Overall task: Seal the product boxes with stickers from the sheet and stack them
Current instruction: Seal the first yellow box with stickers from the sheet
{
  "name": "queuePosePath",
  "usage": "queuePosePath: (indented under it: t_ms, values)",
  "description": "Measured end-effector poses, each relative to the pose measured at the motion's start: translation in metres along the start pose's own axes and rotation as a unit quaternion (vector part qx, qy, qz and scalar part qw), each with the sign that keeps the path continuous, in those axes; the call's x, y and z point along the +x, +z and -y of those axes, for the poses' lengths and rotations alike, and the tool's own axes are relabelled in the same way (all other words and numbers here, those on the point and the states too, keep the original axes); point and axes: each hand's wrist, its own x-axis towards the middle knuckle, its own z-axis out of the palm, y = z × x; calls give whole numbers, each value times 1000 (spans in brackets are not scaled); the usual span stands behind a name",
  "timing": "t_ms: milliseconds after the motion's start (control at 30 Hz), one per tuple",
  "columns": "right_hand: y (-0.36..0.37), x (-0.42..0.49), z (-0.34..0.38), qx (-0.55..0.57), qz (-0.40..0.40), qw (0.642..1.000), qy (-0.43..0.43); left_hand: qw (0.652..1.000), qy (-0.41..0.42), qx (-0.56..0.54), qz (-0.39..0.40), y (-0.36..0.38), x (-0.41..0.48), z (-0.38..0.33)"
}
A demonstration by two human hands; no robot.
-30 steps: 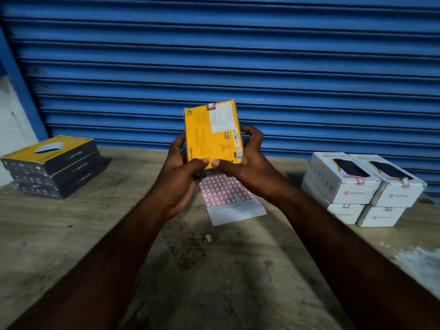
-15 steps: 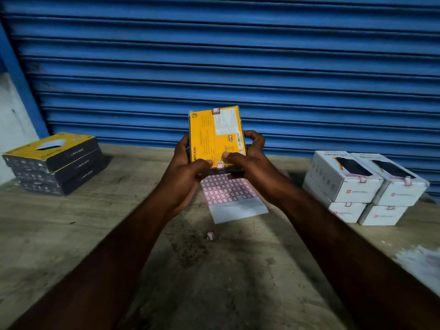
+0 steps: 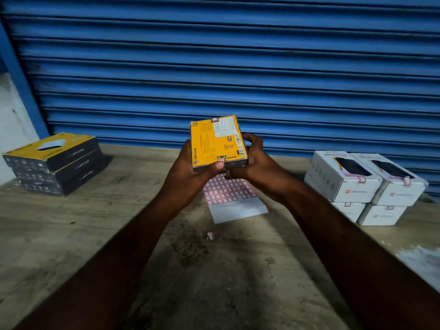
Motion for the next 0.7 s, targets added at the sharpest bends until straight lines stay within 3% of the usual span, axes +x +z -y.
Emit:
queuePosePath:
  t_ms: [233, 367, 500, 700]
  values:
    - [-2, 3, -1, 132, -19, 990, 37, 997, 34, 51, 53, -7, 2, 6]
    - [1, 5, -5, 91, -36, 994, 43, 997, 4, -34, 72, -9, 3, 5]
    - [0, 7, -3, 157, -89, 983, 43, 979, -87, -181, 15, -7, 5, 0]
    - [-1, -2, 0, 124, -157, 978, 56, 978, -112, -175, -1, 2, 4, 7]
